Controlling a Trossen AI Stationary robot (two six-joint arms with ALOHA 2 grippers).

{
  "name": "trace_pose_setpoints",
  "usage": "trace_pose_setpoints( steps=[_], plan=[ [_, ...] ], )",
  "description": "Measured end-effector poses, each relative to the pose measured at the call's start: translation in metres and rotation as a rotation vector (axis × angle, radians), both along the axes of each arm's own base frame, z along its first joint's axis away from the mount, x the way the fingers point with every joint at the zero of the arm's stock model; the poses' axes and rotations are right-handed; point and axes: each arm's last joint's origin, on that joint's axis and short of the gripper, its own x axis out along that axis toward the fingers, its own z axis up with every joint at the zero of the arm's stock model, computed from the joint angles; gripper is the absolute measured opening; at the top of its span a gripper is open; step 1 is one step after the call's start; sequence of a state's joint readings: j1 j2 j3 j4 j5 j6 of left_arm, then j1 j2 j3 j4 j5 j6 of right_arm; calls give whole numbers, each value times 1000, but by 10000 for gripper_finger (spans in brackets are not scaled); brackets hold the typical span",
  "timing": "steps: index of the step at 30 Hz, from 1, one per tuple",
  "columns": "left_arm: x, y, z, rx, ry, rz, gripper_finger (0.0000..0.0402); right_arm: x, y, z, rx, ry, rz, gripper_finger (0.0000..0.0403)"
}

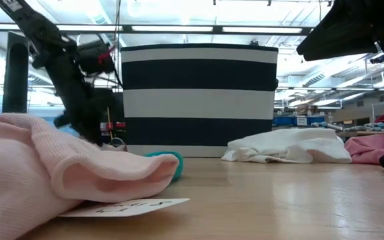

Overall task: Sort clothes
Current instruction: Put the top pink sock into the blue laundry bin

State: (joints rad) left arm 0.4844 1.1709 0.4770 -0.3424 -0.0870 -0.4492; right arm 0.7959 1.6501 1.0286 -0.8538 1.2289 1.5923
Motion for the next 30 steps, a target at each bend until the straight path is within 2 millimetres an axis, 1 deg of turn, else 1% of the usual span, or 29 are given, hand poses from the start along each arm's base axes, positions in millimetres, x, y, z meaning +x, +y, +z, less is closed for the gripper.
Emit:
trace_pose_setpoints(
  steps=[3,6,11,15,22,26,30],
  plan=[
    [-9,-7,18,39,34,18,1,0,0,0,-2,1,1,114],
    [-17,-14,43,101,6,42,1,0,0,0,-3,3,1,114],
    [-29,-22,91,208,-99,59,1,0,0,0,-2,1,-1,114],
    [-35,-26,131,295,-175,60,0,1,-1,0,0,-1,-5,114],
    [-37,-25,201,454,-290,28,0,2,-1,0,5,-5,-7,114],
    [-34,-24,233,520,-327,0,0,2,-1,0,6,-6,-7,114],
    [-25,-21,257,561,-340,-37,0,2,-1,0,5,-5,-8,114]
  ],
)
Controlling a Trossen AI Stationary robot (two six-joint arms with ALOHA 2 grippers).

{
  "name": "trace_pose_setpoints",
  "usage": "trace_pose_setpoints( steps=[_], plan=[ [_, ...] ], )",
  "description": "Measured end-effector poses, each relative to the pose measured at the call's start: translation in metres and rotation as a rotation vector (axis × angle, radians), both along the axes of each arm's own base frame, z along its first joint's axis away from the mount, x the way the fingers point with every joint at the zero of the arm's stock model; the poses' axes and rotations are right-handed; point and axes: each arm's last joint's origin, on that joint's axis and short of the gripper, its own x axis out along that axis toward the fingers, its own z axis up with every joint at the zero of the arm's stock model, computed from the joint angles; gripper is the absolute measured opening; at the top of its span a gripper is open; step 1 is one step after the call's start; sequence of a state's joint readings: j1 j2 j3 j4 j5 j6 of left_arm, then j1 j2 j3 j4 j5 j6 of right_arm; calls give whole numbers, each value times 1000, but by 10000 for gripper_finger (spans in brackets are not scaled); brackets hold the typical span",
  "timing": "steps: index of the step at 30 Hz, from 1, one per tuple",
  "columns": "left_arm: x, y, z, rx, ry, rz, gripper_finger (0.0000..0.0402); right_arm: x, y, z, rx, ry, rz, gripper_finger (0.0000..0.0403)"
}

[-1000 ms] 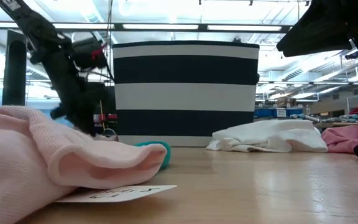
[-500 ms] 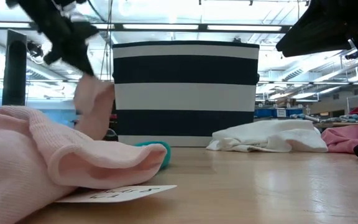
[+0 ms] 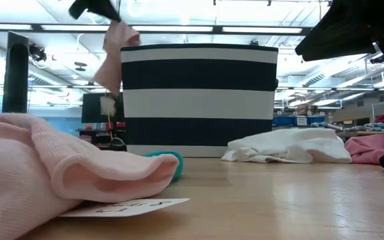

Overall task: Sort clothes
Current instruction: Put the top pink sock into the blue laundry bin

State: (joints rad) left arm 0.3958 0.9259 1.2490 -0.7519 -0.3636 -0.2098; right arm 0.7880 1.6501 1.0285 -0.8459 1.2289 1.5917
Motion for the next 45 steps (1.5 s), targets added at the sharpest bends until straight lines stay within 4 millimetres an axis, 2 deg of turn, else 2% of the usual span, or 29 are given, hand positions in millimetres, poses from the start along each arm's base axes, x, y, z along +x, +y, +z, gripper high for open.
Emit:
trace_pose_setpoints(
  steps=[15,19,23,27,34,39,45],
  plan=[
    [74,29,69,131,23,-139,0,0,0,0,-3,3,1,114],
    [86,33,86,154,-12,-159,0,0,0,0,-4,3,1,114],
    [90,35,93,164,-8,-162,0,0,0,0,-4,4,1,114],
    [89,34,84,130,58,-165,0,0,0,0,-6,6,2,114],
    [88,37,48,41,290,-104,0,0,0,0,-9,9,3,114],
    [99,41,13,-13,368,-110,0,0,0,0,-9,9,4,114],
    [117,48,-43,-101,375,-211,2,1,0,0,-5,5,4,114]
  ],
)
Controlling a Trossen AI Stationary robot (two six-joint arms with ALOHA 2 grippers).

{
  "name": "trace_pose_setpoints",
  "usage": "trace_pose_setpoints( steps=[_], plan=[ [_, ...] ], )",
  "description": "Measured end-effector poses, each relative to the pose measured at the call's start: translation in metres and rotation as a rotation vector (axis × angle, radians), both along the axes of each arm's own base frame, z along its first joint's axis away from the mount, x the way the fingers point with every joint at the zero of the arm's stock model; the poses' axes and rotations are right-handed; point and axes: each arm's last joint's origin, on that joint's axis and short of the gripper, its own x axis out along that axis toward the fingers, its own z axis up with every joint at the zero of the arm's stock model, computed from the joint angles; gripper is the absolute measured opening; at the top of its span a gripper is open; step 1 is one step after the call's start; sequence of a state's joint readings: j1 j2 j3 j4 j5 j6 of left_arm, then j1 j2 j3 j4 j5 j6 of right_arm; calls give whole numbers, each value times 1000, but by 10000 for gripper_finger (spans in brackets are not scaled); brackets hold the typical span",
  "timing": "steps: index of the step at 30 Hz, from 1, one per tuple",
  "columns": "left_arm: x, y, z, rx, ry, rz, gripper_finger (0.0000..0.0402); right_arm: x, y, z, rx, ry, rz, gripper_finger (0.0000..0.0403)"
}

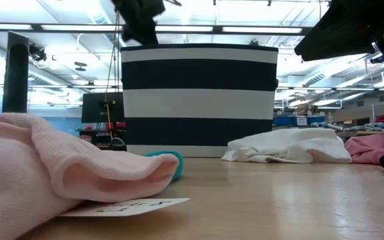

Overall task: Sort clothes
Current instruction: Put the top pink sock into the blue laundry bin, then put the white shirt into the blue laundry bin

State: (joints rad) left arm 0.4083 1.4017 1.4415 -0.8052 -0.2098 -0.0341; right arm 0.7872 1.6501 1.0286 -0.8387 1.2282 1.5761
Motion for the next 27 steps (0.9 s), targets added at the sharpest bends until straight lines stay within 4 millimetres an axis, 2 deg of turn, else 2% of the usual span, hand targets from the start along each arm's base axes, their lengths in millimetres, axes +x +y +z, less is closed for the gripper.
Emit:
trace_pose_setpoints(
  steps=[5,9,12,18,23,27],
  plan=[
    [3,8,-40,-71,-18,21,2,0,0,0,0,0,0,114],
    [2,14,-60,-98,-40,41,3,0,0,0,0,0,0,114],
    [2,15,-67,-88,-54,50,4,0,0,0,0,0,0,114],
    [5,16,-61,-78,-80,40,37,0,0,0,0,0,0,114],
    [7,17,-40,-65,-124,26,80,0,0,0,0,0,0,114],
    [6,16,-25,-57,-128,19,98,0,0,0,-1,1,1,114]
  ],
)
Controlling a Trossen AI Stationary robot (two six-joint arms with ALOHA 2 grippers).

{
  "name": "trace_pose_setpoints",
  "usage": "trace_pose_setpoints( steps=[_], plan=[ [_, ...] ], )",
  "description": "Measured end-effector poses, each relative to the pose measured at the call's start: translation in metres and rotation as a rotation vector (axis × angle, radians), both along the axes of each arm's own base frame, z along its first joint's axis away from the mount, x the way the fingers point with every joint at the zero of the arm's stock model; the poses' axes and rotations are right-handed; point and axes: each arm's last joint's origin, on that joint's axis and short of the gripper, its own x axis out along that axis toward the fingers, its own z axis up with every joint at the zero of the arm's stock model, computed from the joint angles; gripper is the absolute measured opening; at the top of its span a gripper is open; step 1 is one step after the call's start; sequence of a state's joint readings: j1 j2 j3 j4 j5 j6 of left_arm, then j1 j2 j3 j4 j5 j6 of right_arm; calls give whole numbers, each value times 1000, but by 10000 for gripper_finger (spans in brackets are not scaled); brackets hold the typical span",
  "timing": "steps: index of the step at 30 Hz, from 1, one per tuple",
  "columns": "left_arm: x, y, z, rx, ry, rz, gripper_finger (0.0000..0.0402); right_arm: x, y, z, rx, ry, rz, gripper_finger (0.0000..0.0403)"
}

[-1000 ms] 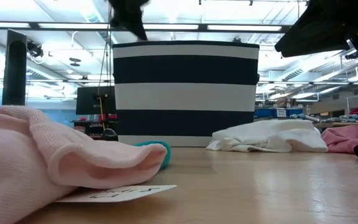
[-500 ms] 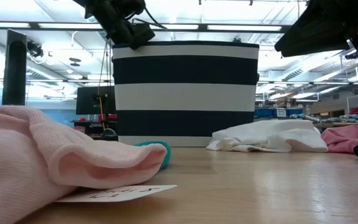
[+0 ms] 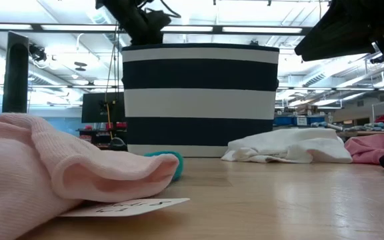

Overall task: Sort clothes
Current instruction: Put the white shirt into the blue laundry bin

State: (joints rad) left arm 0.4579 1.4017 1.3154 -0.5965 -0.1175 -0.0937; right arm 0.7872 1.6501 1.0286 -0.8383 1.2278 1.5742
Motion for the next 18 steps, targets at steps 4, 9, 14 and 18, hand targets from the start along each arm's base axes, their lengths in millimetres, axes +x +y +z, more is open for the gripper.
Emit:
trace_pose_setpoints(
  steps=[4,9,14,18],
  plan=[
    [-5,-3,16,-24,28,6,99,0,0,0,-3,3,1,114],
    [-13,-13,33,-63,74,10,99,0,0,0,-4,4,2,114],
    [-26,-40,49,-23,44,-79,99,0,0,0,-4,4,2,114],
    [-44,-69,56,17,-23,-173,99,0,0,-1,9,19,4,114]
  ],
)
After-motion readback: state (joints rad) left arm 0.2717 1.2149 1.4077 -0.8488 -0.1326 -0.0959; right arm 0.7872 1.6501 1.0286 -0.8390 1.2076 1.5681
